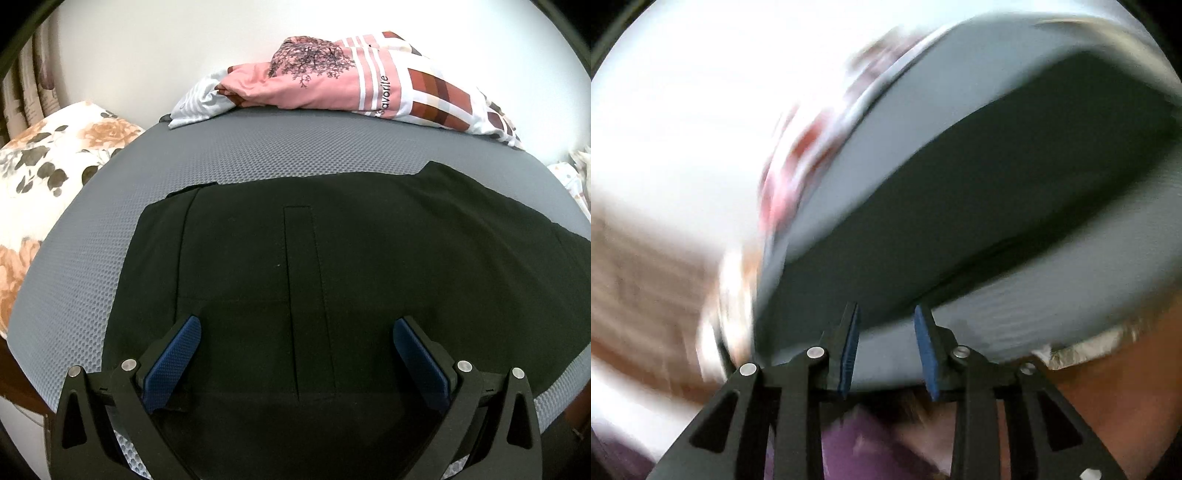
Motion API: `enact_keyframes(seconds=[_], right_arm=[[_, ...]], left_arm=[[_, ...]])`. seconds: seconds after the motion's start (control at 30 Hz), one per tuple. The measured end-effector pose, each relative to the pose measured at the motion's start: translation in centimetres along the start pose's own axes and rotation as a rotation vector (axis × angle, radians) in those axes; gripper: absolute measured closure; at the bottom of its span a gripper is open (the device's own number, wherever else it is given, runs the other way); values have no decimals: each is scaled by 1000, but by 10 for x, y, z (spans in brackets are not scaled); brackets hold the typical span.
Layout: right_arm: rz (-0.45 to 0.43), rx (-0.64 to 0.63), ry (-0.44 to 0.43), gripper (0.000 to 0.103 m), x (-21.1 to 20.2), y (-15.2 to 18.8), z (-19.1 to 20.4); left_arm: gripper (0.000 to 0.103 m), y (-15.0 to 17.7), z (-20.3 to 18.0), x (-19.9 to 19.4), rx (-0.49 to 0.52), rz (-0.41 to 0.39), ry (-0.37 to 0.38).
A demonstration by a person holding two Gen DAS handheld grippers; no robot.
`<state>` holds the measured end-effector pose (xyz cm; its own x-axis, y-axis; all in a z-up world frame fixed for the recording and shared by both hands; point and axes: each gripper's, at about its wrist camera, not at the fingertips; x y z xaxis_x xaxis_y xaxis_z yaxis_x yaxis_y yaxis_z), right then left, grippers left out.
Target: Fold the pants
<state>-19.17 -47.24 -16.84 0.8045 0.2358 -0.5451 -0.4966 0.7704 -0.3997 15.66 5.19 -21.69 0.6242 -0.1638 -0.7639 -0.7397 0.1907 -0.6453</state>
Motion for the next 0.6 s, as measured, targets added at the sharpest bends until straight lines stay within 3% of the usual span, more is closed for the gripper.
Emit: enact_keyframes(seconds=[0.07,0.17,0.23,0.3,0.33,0.37,0.6], right_arm=[[-150,164,66,73,-45,-23,-52],[-258,320,47,72,-82,-40,-103],[-274,361,43,72,-88,-47,-118],[-277,379,-3,65,-81,-54,-121],[-271,374,9,52,-80,-59,-123],[-264,366,56,50,-79,-63,-124],[-304,396,41,42,-68,-72,-121]], left_arm=[[0,0,-1,0,-4,-1,-8],[0,0,-1,0,-10,-1,-9],[0,0,-2,0,-10,-2,-14],[0,0,-2,0,-11,-2,-14],[0,0,-2,0,-9,-2,-14],[0,0,-2,0,-9,-2,-15],[0,0,-3,0,-10,-3,-15]])
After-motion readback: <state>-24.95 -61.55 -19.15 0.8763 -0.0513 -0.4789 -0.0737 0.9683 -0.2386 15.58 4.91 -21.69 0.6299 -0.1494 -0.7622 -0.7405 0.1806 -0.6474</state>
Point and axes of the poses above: each gripper's, at about its wrist camera, not at the fingertips, and x roughly the way its jaws point, z to its left, y to its underside, and after that the axes turned 3 degrees about -x, right-handed
